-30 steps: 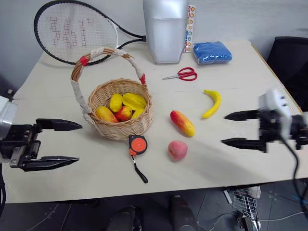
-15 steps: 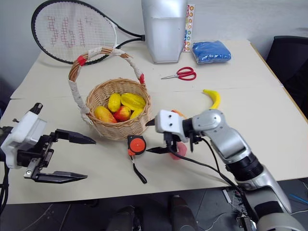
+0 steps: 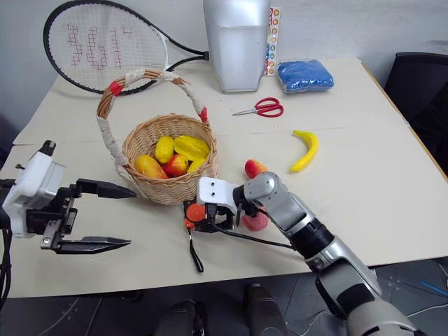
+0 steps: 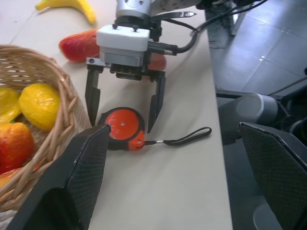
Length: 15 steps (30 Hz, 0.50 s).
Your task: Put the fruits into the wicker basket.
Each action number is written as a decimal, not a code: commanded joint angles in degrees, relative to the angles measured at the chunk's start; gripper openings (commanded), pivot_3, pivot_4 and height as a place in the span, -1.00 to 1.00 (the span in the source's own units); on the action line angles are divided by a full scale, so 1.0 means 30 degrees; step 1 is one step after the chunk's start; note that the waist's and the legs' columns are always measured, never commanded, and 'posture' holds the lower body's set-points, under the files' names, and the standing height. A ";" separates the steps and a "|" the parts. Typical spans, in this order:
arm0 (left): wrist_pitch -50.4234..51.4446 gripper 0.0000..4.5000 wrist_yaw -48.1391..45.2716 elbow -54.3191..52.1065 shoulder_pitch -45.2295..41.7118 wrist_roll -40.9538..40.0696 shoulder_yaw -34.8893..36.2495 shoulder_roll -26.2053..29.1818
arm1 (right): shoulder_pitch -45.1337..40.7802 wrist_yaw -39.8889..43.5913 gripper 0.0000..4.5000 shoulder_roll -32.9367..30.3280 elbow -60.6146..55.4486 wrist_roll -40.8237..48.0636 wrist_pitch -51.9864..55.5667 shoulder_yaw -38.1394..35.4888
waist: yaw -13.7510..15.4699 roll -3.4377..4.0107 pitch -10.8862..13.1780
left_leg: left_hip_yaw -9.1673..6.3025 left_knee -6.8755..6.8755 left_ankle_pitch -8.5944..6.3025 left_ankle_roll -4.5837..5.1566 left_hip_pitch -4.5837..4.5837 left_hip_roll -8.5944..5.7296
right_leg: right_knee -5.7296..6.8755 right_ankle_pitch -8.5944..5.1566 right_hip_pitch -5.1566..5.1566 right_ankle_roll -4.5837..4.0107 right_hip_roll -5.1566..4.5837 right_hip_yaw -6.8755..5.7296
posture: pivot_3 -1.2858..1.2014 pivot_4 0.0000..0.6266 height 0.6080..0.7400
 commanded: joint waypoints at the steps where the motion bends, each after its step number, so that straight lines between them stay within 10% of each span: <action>1: -0.0235 1.00 0.0331 -0.0137 -0.0165 0.0024 0.0452 -0.0256 | -0.0232 -0.0370 0.83 0.0562 0.0032 -0.0169 -0.0621 -0.0313 | -0.0031 -0.0002 -0.0001 | -0.0001 0.0000 0.0000 -0.0007 0.0002 0.0005 | 0.0005 -0.0002 0.0000 -0.0003 -0.0003 0.0000 | 0.03 -0.52 1.00; 4: -0.0282 1.00 0.0574 -0.0231 -0.0233 0.0041 0.0398 -0.0406 | -0.0263 -0.0074 0.52 0.0535 0.0223 -0.0264 -0.0890 -0.0375 | -0.0089 -0.0004 -0.0001 | -0.0002 0.0000 0.0001 -0.0024 -0.0003 0.0011 | 0.0022 -0.0009 -0.0004 -0.0016 -0.0005 -0.0009 | 0.03 -0.52 1.00; 15: 0.0081 1.00 0.1158 -0.0423 -0.2160 -0.1650 -0.0796 -0.1113 | -0.0234 0.1317 0.52 -0.0348 -0.4987 0.6741 0.6439 -0.5462 | -0.0257 -0.0011 0.0000 | -0.0047 0.0003 -0.0001 -0.0047 -0.0009 0.0031 | 0.0082 -0.0029 -0.0006 -0.0047 -0.0017 -0.0030 | 0.03 -0.52 1.00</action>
